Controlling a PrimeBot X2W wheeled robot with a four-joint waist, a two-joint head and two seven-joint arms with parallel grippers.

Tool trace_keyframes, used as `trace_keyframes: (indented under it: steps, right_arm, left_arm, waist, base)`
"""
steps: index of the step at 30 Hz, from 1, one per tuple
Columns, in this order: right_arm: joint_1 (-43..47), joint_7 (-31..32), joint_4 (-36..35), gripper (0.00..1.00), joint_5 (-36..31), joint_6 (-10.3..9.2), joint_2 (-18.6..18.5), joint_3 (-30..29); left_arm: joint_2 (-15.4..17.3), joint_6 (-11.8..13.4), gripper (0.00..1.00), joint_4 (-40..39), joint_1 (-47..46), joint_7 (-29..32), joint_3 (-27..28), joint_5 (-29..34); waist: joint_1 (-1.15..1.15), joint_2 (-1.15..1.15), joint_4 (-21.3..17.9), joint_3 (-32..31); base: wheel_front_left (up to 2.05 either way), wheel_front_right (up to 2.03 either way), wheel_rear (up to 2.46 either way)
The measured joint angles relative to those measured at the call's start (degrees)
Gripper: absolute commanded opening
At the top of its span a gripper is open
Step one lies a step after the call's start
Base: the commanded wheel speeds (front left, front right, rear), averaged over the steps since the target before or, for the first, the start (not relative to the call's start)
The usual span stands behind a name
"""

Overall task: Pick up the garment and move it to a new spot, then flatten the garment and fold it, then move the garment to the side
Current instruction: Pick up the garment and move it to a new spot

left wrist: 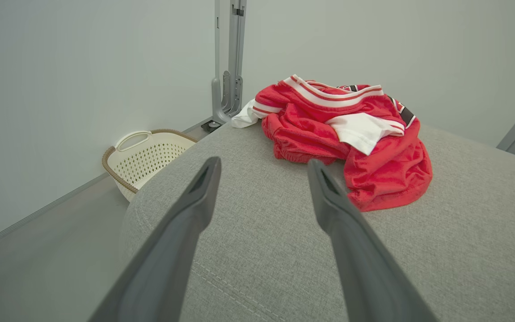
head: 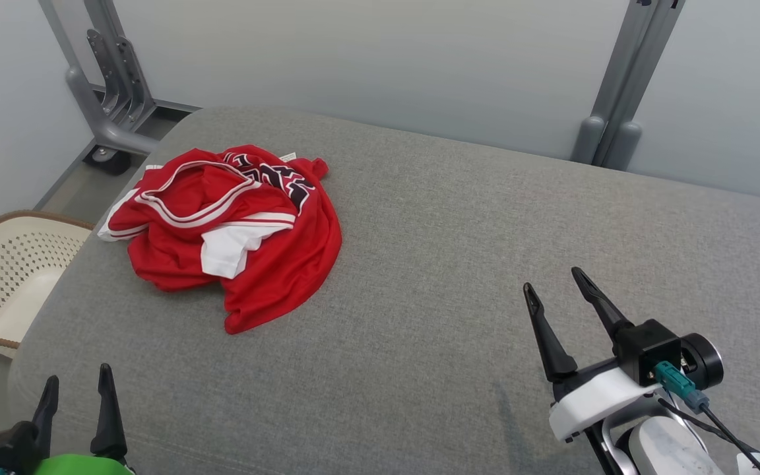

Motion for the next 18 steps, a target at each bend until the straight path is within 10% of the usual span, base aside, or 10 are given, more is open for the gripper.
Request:
trace_keyframes:
  steps: [8, 18]
  right_arm:
    - [-0.31, -0.01, -1.75, 1.0, -0.97, 0.01, 0.0, -0.02]
    - [-2.91, -0.08, -3.93, 1.0, -1.88, 1.2, -0.08, 1.63]
  left_arm:
    - [-0.38, -0.55, 1.0, 0.74, -2.08, 0.63, 1.23, -4.53]
    - [3.24, -0.98, 1.0, 3.32, -17.07, 18.75, 2.32, -10.89]
  waist:
    - [0.0, 0.0, -0.68, 2.22]
    - [0.0, 0.0, -2.77, 8.58]
  base:
    - [0.0, 0.0, 0.0]
    - [0.0, 0.0, 0.0]
